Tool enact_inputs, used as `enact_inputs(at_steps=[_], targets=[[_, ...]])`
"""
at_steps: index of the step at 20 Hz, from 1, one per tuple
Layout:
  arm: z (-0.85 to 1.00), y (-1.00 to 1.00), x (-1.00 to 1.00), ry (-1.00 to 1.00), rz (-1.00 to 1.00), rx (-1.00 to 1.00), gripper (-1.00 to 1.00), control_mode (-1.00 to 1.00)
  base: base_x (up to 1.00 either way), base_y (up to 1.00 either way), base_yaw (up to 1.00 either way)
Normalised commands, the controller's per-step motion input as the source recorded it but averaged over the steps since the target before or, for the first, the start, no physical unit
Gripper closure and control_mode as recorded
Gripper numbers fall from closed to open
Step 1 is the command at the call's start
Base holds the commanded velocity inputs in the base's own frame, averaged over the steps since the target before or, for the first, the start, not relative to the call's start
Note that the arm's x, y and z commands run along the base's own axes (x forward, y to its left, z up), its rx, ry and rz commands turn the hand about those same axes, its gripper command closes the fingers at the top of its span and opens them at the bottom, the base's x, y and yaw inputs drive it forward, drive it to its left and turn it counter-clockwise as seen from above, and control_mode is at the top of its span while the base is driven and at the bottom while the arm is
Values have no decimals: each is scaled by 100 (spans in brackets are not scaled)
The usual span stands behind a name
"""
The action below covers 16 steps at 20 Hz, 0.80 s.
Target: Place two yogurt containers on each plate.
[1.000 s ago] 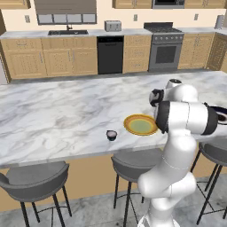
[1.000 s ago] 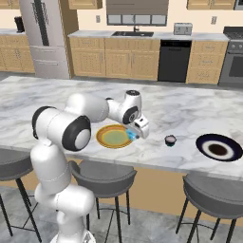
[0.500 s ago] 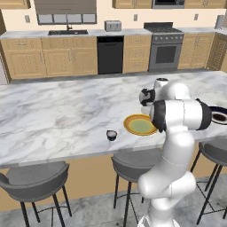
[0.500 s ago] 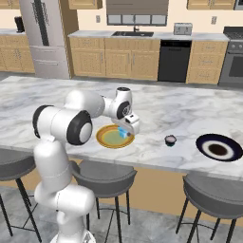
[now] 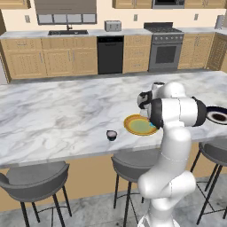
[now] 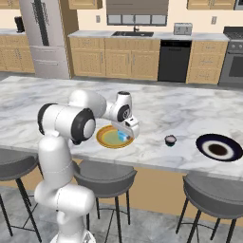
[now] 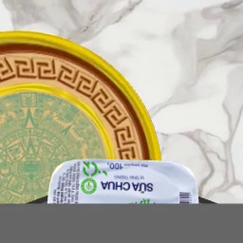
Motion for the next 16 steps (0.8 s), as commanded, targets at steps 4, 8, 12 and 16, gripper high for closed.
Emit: enact_inputs(at_steps=[4, 8, 12, 16], targets=[[-15, 13, 13, 0, 0, 0, 100, -100, 0, 0, 0], [-8, 16, 14, 0, 0, 0, 100, -100, 0, 0, 0], [-9, 6, 6, 0, 0, 0, -100, -100, 0, 0, 0], [0, 0, 0, 0, 0, 0, -100, -100, 0, 0, 0]])
